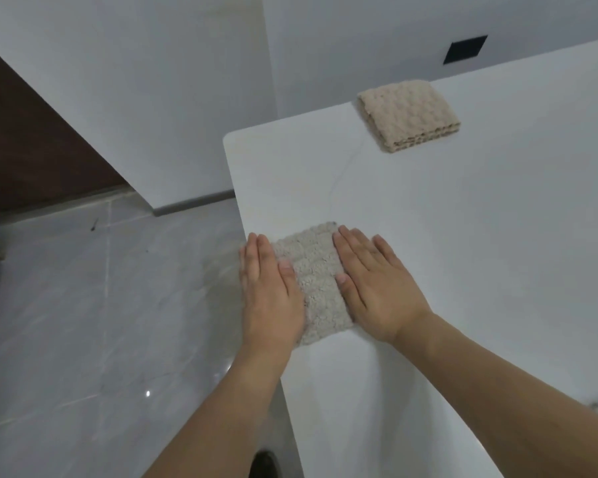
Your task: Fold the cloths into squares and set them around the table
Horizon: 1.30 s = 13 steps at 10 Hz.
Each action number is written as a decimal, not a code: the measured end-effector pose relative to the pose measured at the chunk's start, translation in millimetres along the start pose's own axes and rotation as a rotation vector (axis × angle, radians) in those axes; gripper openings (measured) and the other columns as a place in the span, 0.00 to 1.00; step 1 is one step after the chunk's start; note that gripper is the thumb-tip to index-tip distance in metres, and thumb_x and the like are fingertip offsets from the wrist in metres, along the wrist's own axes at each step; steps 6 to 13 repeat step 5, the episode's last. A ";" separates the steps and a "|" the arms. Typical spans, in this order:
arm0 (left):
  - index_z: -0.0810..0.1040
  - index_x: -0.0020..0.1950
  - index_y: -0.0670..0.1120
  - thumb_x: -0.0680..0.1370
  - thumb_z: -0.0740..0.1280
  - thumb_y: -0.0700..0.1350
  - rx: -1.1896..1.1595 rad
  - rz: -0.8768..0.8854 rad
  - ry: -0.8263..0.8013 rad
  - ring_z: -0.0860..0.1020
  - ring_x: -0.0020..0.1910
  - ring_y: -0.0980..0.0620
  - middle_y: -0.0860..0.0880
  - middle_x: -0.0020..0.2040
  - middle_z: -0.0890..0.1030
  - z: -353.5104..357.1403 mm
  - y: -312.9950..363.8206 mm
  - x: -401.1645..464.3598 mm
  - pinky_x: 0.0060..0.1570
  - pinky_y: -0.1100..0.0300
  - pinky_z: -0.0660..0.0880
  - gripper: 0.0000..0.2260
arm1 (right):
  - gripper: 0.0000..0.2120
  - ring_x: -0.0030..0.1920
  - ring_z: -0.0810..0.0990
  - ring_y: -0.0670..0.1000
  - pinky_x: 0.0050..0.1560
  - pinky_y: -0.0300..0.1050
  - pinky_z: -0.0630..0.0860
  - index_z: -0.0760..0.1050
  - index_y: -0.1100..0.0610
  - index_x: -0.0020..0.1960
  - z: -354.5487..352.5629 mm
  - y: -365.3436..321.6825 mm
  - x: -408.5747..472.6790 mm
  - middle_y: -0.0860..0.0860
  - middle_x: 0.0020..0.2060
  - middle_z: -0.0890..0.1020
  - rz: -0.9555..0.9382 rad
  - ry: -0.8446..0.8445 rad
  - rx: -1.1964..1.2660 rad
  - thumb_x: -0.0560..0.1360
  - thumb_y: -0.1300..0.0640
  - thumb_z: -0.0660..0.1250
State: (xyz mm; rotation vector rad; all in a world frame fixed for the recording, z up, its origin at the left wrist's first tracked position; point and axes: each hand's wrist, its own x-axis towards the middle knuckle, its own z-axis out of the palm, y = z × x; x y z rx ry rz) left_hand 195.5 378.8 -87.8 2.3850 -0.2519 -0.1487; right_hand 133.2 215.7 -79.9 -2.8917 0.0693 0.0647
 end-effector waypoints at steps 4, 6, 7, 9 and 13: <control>0.48 0.81 0.43 0.85 0.48 0.50 0.009 0.000 -0.057 0.41 0.80 0.51 0.48 0.81 0.46 -6.9 3.4 0.8 0.78 0.51 0.42 0.25 | 0.28 0.77 0.41 0.44 0.75 0.42 0.35 0.43 0.52 0.79 -12.5 3.0 1.2 0.47 0.79 0.47 0.016 -0.090 0.138 0.82 0.43 0.39; 0.49 0.81 0.43 0.85 0.49 0.50 -0.037 0.010 -0.044 0.41 0.80 0.51 0.47 0.81 0.47 -18.2 5.9 -0.6 0.78 0.51 0.43 0.26 | 0.27 0.77 0.43 0.45 0.75 0.40 0.36 0.45 0.53 0.80 -23.7 4.8 1.3 0.47 0.79 0.48 0.058 -0.039 0.205 0.83 0.46 0.45; 0.49 0.81 0.43 0.85 0.49 0.50 -0.037 0.010 -0.044 0.41 0.80 0.51 0.47 0.81 0.47 -18.2 5.9 -0.6 0.78 0.51 0.43 0.26 | 0.27 0.77 0.43 0.45 0.75 0.40 0.36 0.45 0.53 0.80 -23.7 4.8 1.3 0.47 0.79 0.48 0.058 -0.039 0.205 0.83 0.46 0.45; 0.49 0.81 0.43 0.85 0.49 0.50 -0.037 0.010 -0.044 0.41 0.80 0.51 0.47 0.81 0.47 -18.2 5.9 -0.6 0.78 0.51 0.43 0.26 | 0.27 0.77 0.43 0.45 0.75 0.40 0.36 0.45 0.53 0.80 -23.7 4.8 1.3 0.47 0.79 0.48 0.058 -0.039 0.205 0.83 0.46 0.45; 0.49 0.81 0.43 0.85 0.49 0.50 -0.037 0.010 -0.044 0.41 0.80 0.51 0.47 0.81 0.47 -18.2 5.9 -0.6 0.78 0.51 0.43 0.26 | 0.27 0.77 0.43 0.45 0.75 0.40 0.36 0.45 0.53 0.80 -23.7 4.8 1.3 0.47 0.79 0.48 0.058 -0.039 0.205 0.83 0.46 0.45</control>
